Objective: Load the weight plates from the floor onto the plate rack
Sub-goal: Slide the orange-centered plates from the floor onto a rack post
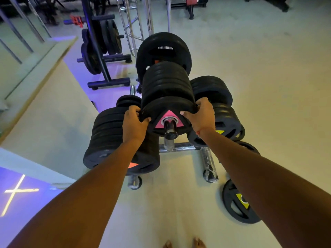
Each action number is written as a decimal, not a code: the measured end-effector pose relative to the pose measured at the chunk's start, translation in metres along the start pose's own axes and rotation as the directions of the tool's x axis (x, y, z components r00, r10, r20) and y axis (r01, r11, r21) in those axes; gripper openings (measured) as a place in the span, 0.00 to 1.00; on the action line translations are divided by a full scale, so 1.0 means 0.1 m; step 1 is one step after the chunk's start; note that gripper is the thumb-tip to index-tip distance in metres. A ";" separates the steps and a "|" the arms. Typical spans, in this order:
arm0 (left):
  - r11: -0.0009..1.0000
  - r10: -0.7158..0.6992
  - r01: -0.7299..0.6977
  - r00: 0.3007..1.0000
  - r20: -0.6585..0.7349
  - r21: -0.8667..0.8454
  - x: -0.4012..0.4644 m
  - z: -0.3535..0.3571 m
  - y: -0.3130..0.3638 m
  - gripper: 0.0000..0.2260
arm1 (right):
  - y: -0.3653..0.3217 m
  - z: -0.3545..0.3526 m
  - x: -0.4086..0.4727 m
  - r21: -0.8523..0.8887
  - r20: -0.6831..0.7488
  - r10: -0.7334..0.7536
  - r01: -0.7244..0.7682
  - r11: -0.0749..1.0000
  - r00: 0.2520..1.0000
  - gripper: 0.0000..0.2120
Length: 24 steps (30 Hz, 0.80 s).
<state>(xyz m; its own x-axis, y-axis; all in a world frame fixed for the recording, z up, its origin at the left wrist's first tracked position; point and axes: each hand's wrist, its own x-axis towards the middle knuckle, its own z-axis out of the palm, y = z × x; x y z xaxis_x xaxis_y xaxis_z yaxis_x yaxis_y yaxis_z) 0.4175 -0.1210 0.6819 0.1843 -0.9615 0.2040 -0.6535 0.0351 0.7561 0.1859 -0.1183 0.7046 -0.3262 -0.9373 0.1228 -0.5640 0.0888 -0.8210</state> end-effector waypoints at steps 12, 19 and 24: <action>0.997 0.051 -0.052 0.998 0.025 0.056 0.34 0.12 -0.03 0.13 | -0.03 0.12 0.29 -0.071 -0.016 0.043 -0.044 0.997 0.999 0.20; 0.992 0.095 -0.099 0.994 0.051 0.083 0.42 0.06 -0.04 0.15 | -0.02 0.16 0.33 -0.071 -0.031 0.041 -0.044 0.997 0.999 0.18; 0.948 0.277 -0.275 0.961 0.011 0.161 0.37 0.04 0.12 0.11 | -0.02 0.10 0.34 -0.102 0.012 0.048 -0.047 0.994 0.999 0.18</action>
<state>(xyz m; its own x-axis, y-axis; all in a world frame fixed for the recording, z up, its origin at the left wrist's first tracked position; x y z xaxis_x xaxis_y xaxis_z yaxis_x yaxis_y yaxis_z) 0.4139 -0.1571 0.6959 -0.0122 -0.9170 0.3987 -0.7881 0.2543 0.5606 0.1841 -0.1535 0.7049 -0.3440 -0.9359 0.0764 -0.6225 0.1664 -0.7647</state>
